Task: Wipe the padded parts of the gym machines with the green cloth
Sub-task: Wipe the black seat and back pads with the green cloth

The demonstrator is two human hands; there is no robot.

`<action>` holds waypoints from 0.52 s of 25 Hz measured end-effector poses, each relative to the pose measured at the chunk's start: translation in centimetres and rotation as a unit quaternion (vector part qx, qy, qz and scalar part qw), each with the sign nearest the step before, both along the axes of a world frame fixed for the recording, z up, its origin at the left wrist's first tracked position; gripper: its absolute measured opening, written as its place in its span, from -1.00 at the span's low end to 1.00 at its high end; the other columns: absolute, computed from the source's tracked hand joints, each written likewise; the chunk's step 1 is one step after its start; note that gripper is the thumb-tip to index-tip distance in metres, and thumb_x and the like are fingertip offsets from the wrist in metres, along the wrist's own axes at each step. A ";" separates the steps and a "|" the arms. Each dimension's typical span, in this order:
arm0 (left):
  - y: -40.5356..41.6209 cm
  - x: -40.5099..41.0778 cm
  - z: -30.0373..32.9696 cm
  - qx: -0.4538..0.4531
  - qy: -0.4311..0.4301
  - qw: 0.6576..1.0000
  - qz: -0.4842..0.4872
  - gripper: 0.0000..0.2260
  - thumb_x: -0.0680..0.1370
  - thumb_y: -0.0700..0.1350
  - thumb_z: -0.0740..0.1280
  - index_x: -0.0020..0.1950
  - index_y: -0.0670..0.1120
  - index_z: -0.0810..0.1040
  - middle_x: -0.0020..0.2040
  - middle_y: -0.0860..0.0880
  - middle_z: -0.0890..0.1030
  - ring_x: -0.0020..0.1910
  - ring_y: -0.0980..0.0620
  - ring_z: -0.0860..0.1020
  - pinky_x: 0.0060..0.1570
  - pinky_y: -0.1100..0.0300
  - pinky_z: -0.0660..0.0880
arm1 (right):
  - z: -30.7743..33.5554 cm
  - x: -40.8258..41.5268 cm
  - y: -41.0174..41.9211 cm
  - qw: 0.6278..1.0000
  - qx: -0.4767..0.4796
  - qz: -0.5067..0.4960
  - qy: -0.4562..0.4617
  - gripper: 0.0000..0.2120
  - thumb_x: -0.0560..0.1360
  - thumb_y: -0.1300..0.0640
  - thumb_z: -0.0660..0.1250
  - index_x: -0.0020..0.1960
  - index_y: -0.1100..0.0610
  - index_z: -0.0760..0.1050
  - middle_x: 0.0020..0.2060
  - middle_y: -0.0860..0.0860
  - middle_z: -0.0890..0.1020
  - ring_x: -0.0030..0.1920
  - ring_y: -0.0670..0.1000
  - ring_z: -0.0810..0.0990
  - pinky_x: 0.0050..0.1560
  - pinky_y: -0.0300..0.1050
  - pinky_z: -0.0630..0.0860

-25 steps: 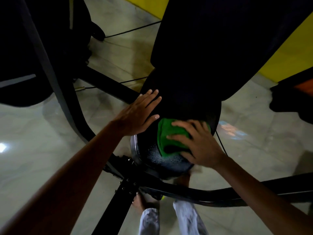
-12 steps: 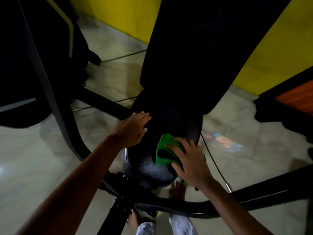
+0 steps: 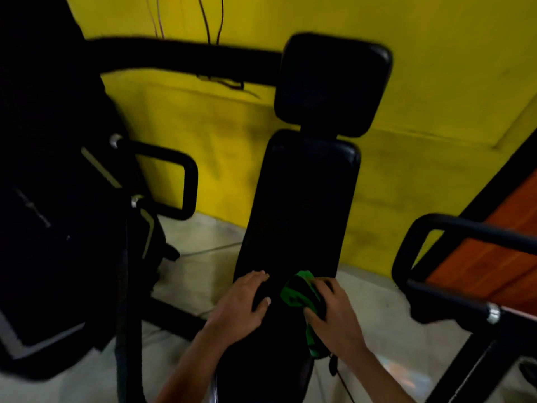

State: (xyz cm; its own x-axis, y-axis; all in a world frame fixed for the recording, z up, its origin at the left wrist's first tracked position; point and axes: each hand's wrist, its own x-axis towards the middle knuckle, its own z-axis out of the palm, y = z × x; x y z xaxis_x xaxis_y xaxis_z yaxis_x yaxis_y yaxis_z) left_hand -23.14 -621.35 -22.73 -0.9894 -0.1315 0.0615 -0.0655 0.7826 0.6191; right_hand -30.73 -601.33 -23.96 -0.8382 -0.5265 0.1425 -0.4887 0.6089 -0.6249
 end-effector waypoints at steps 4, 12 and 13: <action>1.1 -2.0 4.1 -0.007 -0.004 0.999 -0.039 -0.57 0.63 -0.02 0.19 0.49 -0.03 0.23 0.51 0.07 0.21 0.51 0.14 0.09 0.27 0.51 -0.02 | 4.8 -2.7 1.4 0.999 -0.034 0.010 -0.030 -0.59 0.52 0.06 0.32 0.33 0.14 0.38 0.14 -0.05 0.36 0.16 0.02 0.43 0.10 -0.20 0.39; 1.8 -9.0 13.2 -0.025 0.048 0.999 -0.005 -0.57 0.63 -0.02 0.21 0.48 -0.07 0.25 0.49 0.01 0.26 0.48 0.08 0.19 0.25 0.49 0.04 | 15.5 -12.1 0.7 0.993 -0.109 0.051 0.013 -0.60 0.56 0.13 0.29 0.37 0.11 0.33 0.21 0.00 0.37 0.16 0.01 0.46 0.10 -0.25 0.42; 1.8 -9.5 13.9 -0.023 0.054 0.998 -0.006 -0.57 0.63 -0.03 0.22 0.48 -0.08 0.26 0.48 0.01 0.27 0.47 0.08 0.21 0.23 0.52 0.04 | 16.1 -13.0 0.7 0.992 -0.115 0.058 0.014 -0.59 0.56 0.13 0.30 0.38 0.12 0.34 0.22 0.01 0.38 0.17 0.02 0.46 0.13 -0.19 0.45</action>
